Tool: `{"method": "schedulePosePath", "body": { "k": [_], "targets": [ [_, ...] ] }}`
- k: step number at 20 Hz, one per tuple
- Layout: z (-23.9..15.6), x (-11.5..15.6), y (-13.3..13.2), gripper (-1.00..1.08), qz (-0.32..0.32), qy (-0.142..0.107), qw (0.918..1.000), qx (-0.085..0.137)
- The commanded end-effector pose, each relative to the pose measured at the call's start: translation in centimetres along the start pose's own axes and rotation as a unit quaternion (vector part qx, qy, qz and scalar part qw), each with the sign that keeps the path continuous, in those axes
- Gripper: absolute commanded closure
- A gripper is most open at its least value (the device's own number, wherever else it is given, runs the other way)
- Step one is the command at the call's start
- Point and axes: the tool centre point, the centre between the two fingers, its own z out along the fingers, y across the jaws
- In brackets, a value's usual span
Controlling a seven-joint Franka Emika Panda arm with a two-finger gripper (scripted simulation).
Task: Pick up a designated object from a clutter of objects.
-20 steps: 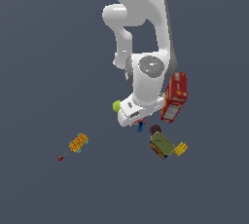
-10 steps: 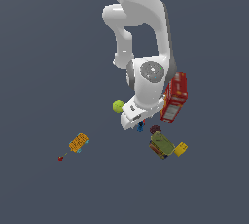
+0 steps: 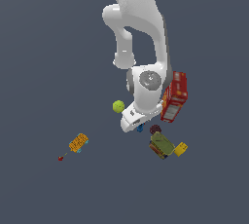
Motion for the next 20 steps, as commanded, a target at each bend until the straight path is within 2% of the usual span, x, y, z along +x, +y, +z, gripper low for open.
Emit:
{"method": "schedulePosePath", "body": {
  "k": [1, 6, 7, 20],
  "targets": [
    [1.02, 0.0, 0.0, -0.92, 0.0, 0.0, 1.0, 0.0],
    [1.72, 0.08, 0.02, -0.92, -0.001, 0.0, 1.0, 0.0],
    [1.72, 0.08, 0.02, 1.08, -0.001, 0.0, 1.0, 0.0],
    [1.51, -0.02, 0.06, 1.08, -0.001, 0.001, 1.0, 0.0]
  ]
}}
